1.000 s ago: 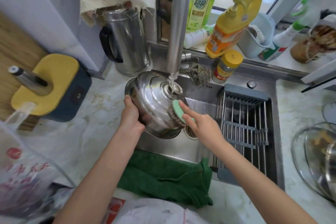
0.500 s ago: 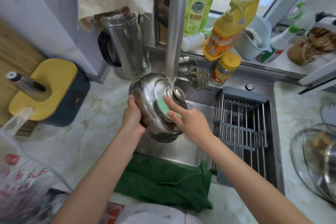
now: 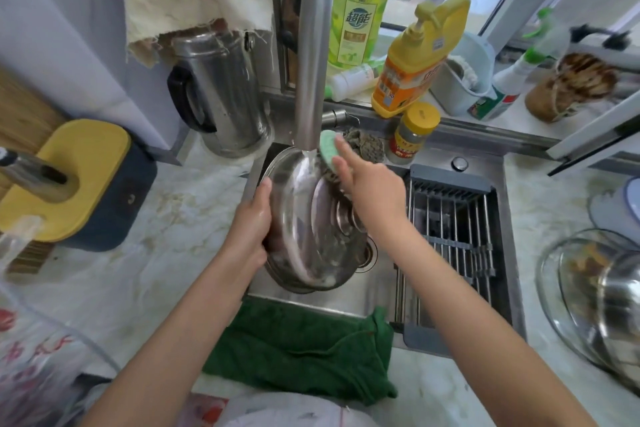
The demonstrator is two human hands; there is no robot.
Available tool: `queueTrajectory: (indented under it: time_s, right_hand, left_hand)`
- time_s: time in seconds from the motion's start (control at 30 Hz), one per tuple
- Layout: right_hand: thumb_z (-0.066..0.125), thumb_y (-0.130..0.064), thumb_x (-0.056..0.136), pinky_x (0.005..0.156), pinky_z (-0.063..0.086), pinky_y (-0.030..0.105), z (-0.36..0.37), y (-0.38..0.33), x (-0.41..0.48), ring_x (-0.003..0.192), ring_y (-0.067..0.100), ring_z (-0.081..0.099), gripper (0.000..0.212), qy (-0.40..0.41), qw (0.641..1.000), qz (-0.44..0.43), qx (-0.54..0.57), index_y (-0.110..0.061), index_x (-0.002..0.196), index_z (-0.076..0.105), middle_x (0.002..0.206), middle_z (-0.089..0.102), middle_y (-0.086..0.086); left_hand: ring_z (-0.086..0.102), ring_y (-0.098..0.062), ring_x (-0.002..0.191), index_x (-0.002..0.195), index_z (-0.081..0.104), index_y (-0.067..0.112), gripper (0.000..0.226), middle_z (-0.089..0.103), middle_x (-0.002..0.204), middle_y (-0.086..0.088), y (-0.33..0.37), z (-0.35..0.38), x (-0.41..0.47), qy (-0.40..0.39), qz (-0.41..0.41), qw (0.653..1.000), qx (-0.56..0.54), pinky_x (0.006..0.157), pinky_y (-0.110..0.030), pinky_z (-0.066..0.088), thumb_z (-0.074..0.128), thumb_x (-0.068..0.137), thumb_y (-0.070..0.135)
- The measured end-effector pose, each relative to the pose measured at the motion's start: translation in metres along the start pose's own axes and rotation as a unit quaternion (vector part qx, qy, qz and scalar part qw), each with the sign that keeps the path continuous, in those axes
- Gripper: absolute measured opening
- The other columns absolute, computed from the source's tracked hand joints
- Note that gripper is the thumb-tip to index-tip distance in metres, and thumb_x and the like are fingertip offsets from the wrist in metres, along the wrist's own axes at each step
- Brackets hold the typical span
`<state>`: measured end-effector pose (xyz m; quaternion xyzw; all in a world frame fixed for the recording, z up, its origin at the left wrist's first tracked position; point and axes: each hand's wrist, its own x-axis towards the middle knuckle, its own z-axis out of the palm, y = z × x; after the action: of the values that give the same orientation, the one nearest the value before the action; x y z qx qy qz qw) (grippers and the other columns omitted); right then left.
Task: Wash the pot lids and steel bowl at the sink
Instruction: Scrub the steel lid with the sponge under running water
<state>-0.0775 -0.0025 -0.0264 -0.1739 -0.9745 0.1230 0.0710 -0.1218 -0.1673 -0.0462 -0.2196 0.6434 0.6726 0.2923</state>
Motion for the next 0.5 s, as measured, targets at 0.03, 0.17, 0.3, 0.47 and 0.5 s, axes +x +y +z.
queueTrajectory:
  time_s: [0.03, 0.17, 0.3, 0.47, 0.5]
  right_hand:
    - [0.024, -0.049, 0.102, 0.058, 0.045, 0.035, 0.000, 0.006, 0.003, 0.077, 0.032, 0.067, 0.048, -0.032, 0.999, 0.025, 0.036, -0.042, 0.149, 0.024, 0.082, 0.069, 0.015]
    - [0.033, -0.057, 0.095, 0.047, 0.050, 0.031, 0.001, -0.020, -0.030, 0.046, 0.021, 0.054, 0.048, 0.006, 0.988, -0.137, 0.068, -0.044, 0.140, 0.041, 0.053, 0.051, 0.001]
    - [0.031, -0.056, 0.098, 0.059, 0.052, 0.035, -0.002, -0.018, -0.001, 0.065, 0.026, 0.064, 0.047, -0.023, 0.994, -0.085, 0.060, -0.043, 0.143, 0.037, 0.070, 0.066, 0.009]
    - [0.035, -0.054, 0.098, 0.058, 0.044, 0.033, -0.001, -0.027, 0.003, 0.077, 0.029, 0.066, 0.044, -0.027, 0.994, -0.090, 0.060, -0.041, 0.140, 0.044, 0.083, 0.069, 0.010]
    - [0.039, -0.055, 0.096, 0.054, 0.047, 0.033, 0.001, -0.037, -0.010, 0.067, 0.028, 0.065, 0.044, -0.019, 0.986, -0.151, 0.069, -0.042, 0.138, 0.047, 0.074, 0.067, 0.009]
  left_hand:
    - [0.070, -0.023, 0.090, 0.110, 0.067, 0.014, 0.044, 0.074, 0.097, -0.008, -0.001, 0.001, 0.000, -0.002, -0.010, 1.000, -0.004, 0.072, -0.031, 0.055, 0.045, 0.097, 0.050]
    - [0.070, -0.020, 0.081, 0.112, 0.066, 0.011, 0.045, 0.073, 0.091, -0.009, 0.000, 0.001, 0.002, -0.014, -0.017, 0.999, -0.032, 0.065, -0.028, 0.054, 0.040, 0.100, 0.046]
    - [0.070, -0.024, 0.087, 0.098, 0.067, 0.013, 0.043, 0.073, 0.093, -0.011, 0.001, 0.005, -0.005, -0.003, -0.029, 0.999, -0.021, 0.072, -0.032, 0.055, 0.041, 0.100, 0.048]
    - [0.069, -0.022, 0.081, 0.089, 0.066, 0.015, 0.037, 0.073, 0.087, -0.010, -0.006, 0.000, -0.013, 0.006, -0.007, 1.000, 0.030, 0.065, -0.030, 0.053, 0.039, 0.102, 0.039]
    - [0.069, -0.023, 0.080, 0.088, 0.065, 0.015, 0.036, 0.073, 0.086, -0.011, -0.006, -0.003, -0.012, 0.013, 0.010, 0.999, 0.050, 0.066, -0.030, 0.053, 0.039, 0.103, 0.034]
